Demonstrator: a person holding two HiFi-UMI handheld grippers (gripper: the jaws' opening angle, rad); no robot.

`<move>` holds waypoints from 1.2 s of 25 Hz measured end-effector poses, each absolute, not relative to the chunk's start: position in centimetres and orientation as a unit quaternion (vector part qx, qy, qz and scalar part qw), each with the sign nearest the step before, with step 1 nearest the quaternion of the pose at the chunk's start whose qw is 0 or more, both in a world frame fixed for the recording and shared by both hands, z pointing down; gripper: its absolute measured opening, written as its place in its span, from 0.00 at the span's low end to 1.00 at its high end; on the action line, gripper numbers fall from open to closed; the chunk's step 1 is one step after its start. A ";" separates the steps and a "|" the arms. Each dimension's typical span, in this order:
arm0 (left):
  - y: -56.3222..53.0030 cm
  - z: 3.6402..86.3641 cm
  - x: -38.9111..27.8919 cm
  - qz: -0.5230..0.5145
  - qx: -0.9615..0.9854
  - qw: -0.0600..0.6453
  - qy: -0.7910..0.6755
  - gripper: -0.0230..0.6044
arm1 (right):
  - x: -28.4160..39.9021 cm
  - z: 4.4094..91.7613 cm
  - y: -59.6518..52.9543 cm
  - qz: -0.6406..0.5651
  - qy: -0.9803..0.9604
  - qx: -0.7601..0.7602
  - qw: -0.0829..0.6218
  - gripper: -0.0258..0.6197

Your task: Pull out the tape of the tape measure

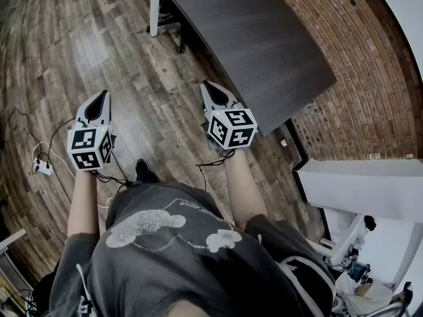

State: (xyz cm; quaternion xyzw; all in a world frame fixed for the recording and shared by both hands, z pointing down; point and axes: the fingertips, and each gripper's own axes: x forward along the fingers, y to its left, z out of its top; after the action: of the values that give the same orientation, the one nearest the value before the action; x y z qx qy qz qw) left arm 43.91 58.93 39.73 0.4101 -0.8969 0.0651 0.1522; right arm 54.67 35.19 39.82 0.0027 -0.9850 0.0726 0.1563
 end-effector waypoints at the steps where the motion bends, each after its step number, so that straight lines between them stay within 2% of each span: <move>1: 59.1 39.7 43.9 0.064 0.411 0.152 -0.896 0.05 | 54.7 39.7 35.4 0.071 -0.985 0.003 0.157 0.09; 14: 60.4 39.2 40.7 0.051 0.423 0.143 -0.893 0.05 | 50.8 38.3 36.9 0.050 -0.987 -0.004 0.154 0.09; 22: 62.6 37.2 35.6 0.030 0.435 0.117 -0.892 0.06 | 46.2 35.7 38.0 0.054 -0.993 0.016 0.102 0.09; 23: 62.8 37.4 35.2 0.034 0.443 0.119 -0.888 0.10 | 45.7 35.6 38.1 0.060 -0.994 0.019 0.094 0.09; 25: 63.0 38.1 34.6 0.039 0.462 0.126 -0.877 0.31 | 44.6 35.7 38.5 0.071 -0.994 0.025 0.085 0.09; 26: 63.1 38.4 34.3 0.040 0.470 0.128 -0.873 0.36 | 44.1 35.8 38.6 0.074 -0.993 0.029 0.084 0.11; 27: 63.3 38.6 33.9 0.039 0.475 0.129 -0.869 0.41 | 43.5 35.9 38.7 0.077 -0.993 0.033 0.083 0.15; 29: 63.7 38.8 32.7 0.034 0.480 0.127 -0.867 0.52 | 42.3 36.1 38.9 0.081 -0.993 0.038 0.082 0.37; 30: 63.9 38.9 32.1 0.029 0.479 0.128 -0.868 0.55 | 41.7 36.1 39.1 0.083 -0.992 0.037 0.082 0.41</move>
State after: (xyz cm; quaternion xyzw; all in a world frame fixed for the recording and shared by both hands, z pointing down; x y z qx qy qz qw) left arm 32.12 63.85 38.85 0.4795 -0.8678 0.0287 0.1275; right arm 41.67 39.06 36.12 0.0368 -0.9925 0.0831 0.0818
